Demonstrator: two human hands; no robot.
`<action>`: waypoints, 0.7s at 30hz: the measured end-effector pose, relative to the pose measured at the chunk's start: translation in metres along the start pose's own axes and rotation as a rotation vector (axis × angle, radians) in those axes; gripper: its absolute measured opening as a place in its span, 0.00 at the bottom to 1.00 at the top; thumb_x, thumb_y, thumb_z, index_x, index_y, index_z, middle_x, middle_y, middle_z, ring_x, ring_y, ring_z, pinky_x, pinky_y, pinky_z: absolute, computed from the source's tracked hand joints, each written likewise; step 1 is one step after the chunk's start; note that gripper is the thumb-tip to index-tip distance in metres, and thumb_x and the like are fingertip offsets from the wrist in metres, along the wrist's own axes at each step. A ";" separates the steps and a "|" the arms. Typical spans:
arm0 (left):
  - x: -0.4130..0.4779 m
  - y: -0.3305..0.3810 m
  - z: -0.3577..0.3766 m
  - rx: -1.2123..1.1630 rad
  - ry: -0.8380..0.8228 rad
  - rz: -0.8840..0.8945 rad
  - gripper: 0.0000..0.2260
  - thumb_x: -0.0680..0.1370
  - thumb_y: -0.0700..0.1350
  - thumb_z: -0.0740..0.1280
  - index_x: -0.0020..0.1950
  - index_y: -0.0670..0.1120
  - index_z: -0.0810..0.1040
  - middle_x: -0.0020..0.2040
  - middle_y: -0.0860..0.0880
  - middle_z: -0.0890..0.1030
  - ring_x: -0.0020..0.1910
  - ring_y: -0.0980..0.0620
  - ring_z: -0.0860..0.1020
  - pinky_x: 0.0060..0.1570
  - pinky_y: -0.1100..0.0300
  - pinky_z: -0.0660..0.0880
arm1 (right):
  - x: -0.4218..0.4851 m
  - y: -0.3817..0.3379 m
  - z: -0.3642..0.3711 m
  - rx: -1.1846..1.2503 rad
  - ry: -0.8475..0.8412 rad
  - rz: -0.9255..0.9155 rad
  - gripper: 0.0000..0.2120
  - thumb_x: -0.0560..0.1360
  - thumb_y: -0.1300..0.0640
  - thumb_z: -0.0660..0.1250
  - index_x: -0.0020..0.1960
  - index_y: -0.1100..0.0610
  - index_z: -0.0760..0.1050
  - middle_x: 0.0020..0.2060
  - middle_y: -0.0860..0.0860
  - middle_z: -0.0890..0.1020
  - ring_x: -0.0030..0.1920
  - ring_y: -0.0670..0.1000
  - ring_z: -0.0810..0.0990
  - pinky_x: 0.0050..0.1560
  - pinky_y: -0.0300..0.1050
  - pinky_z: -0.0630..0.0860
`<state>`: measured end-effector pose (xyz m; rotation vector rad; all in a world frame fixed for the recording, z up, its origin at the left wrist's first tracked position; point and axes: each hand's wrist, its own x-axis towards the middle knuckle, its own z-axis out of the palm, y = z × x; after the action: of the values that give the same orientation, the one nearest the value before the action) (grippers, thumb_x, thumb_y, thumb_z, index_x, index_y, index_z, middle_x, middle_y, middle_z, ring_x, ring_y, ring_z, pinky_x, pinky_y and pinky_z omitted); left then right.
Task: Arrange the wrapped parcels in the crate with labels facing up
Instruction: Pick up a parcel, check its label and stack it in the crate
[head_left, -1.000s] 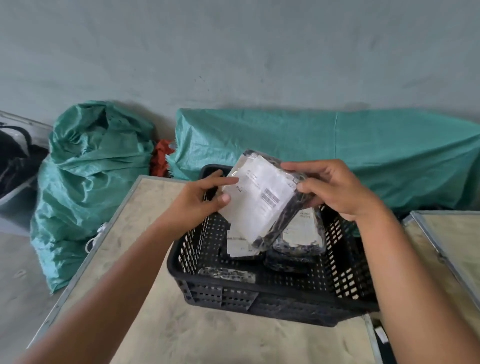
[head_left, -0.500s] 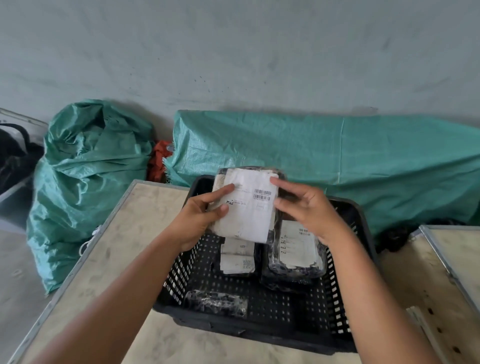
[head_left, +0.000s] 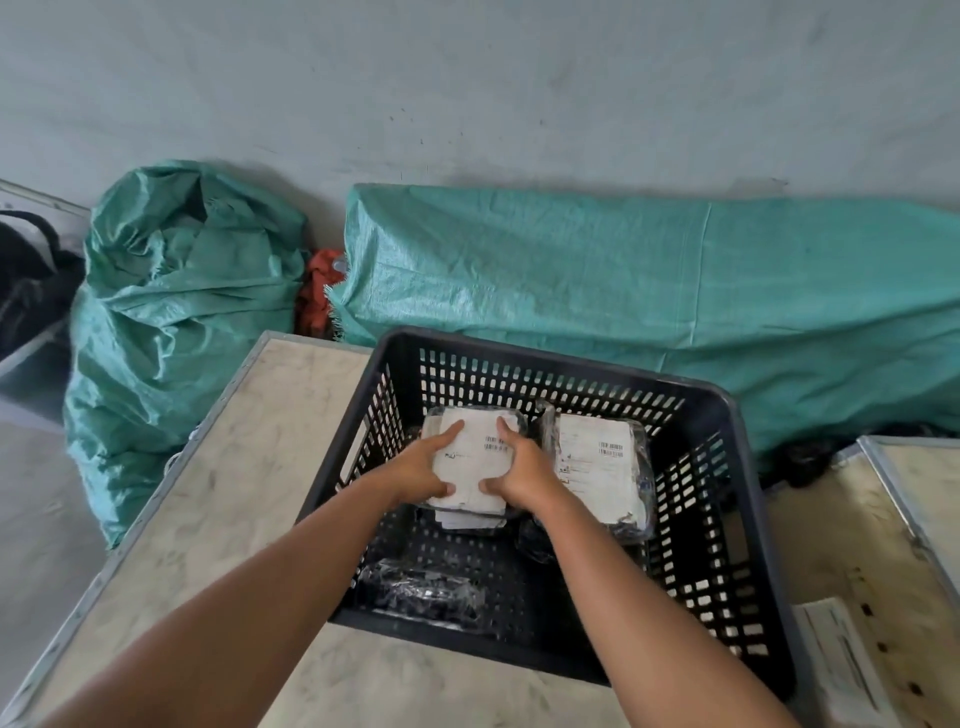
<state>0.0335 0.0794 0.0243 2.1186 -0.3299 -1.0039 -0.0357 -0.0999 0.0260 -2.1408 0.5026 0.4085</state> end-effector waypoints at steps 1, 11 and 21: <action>0.003 -0.005 0.003 0.077 -0.033 -0.020 0.51 0.74 0.35 0.77 0.80 0.68 0.50 0.77 0.43 0.66 0.63 0.42 0.79 0.61 0.46 0.80 | 0.005 0.003 0.004 -0.020 0.007 0.011 0.50 0.72 0.64 0.79 0.84 0.48 0.53 0.73 0.54 0.73 0.46 0.44 0.77 0.35 0.29 0.72; 0.026 -0.032 0.023 0.400 -0.002 0.040 0.57 0.72 0.36 0.77 0.81 0.62 0.36 0.80 0.40 0.28 0.81 0.37 0.53 0.70 0.54 0.68 | 0.008 0.007 0.032 -0.062 0.042 0.090 0.42 0.80 0.69 0.62 0.84 0.53 0.41 0.82 0.62 0.38 0.79 0.63 0.60 0.71 0.45 0.68; 0.028 -0.033 0.018 0.438 0.021 0.073 0.56 0.72 0.39 0.78 0.82 0.60 0.40 0.81 0.43 0.30 0.82 0.39 0.54 0.74 0.53 0.66 | 0.003 0.014 0.029 -0.101 -0.013 0.096 0.45 0.82 0.57 0.67 0.83 0.52 0.37 0.80 0.61 0.33 0.82 0.62 0.50 0.80 0.53 0.54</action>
<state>0.0356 0.0780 -0.0232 2.4824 -0.6623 -0.9276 -0.0432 -0.0841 -0.0015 -2.2150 0.5900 0.5112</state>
